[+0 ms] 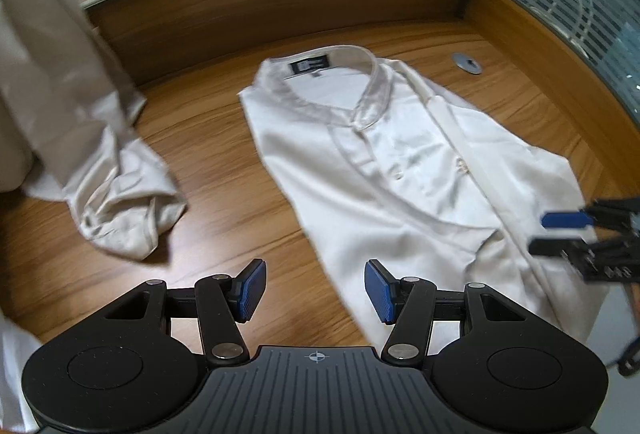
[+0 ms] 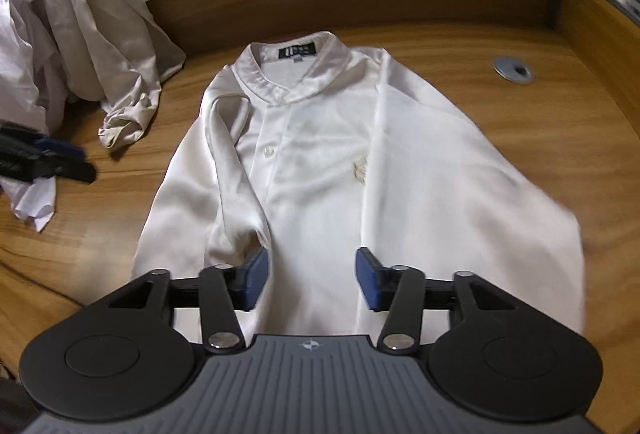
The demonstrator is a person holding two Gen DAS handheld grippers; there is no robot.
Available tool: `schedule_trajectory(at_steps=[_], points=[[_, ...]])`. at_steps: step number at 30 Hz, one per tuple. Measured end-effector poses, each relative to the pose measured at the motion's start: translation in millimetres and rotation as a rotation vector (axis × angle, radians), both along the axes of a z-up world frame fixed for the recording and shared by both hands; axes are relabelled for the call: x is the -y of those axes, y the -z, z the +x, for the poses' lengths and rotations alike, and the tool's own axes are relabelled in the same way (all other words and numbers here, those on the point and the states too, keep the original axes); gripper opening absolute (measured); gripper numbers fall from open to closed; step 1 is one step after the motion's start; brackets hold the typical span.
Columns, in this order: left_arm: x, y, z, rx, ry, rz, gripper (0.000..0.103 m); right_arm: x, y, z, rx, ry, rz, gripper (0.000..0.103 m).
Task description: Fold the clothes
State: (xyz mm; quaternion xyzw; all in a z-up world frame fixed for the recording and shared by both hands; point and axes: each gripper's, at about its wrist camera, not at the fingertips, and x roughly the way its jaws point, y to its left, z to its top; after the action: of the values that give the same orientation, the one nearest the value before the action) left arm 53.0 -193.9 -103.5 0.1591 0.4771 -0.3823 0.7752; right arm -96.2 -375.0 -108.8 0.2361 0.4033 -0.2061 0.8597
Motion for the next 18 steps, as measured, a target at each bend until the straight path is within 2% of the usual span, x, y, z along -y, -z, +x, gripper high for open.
schedule_trajectory(at_steps=[2, 6, 9, 13, 18], points=[[11.1, -1.1, -0.1, 0.002, 0.024, -0.005, 0.057, -4.7, -5.1, -16.5, -0.001, 0.021, 0.007, 0.059], [34.3, -1.9, -5.8, 0.004, 0.082, -0.014, 0.058, -19.3, -10.4, -51.8, -0.037, 0.086, -0.009, 0.074], [48.9, -0.3, -12.7, 0.002, 0.122, -0.016, 0.058, -33.8, -8.7, -74.8, -0.058, 0.128, 0.010, 0.078], [65.5, 2.5, -22.5, -0.006, 0.169, -0.016, 0.058, -61.0, 0.1, -98.7, -0.073, 0.162, 0.036, 0.079], [85.9, 3.0, -35.0, -0.004, 0.228, -0.023, 0.058, -96.7, 7.1, -119.3, -0.080, 0.220, 0.021, 0.079]])
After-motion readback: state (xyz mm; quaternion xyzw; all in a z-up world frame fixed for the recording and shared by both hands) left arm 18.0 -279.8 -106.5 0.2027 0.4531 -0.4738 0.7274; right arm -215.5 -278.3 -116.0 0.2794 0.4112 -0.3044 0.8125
